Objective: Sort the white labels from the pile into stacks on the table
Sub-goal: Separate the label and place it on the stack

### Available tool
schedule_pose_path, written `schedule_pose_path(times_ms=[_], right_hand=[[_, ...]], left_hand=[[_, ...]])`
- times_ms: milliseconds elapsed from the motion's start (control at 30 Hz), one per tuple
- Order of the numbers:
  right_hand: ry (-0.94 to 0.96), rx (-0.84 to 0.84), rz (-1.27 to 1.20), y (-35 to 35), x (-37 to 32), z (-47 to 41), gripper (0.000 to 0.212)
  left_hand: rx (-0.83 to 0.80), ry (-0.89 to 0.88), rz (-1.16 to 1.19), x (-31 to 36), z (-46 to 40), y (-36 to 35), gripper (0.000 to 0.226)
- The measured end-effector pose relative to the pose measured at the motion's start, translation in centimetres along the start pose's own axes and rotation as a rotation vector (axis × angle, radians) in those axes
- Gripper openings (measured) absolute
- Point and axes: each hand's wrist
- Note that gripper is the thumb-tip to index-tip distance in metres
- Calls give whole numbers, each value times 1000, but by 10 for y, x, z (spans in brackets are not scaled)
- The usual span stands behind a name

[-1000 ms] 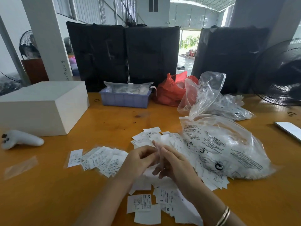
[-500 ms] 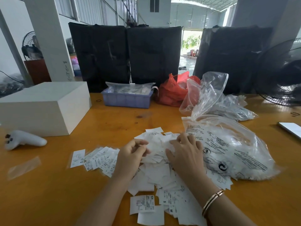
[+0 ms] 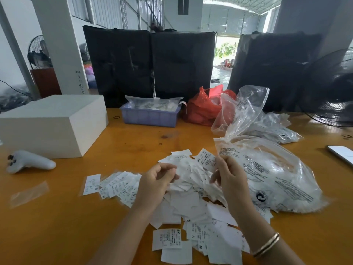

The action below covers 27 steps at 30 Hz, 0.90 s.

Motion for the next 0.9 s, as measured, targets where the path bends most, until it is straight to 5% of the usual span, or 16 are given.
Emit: schedule_pose_path(times_ms=[200, 333, 533, 900], right_hand=[[-172, -95, -337, 8, -3, 10, 2], [-211, -149, -411, 7, -3, 11, 26], [-188, -152, -218, 4, -3, 12, 6], [-57, -197, -14, 0, -10, 20, 10]], left_hand=[[-71, -6, 66, 2, 5, -7, 7], [-52, 9, 59, 3, 4, -6, 13], [-82, -9, 77, 4, 6, -5, 15], [-125, -59, 37, 8, 8, -6, 12]])
Point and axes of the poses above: each hand's wrist, its own z-axis away from the middle knuckle, its own y-axis out of the back of the hand, x = y × z, and after that the axes turned 7 degrees about z, right-handed
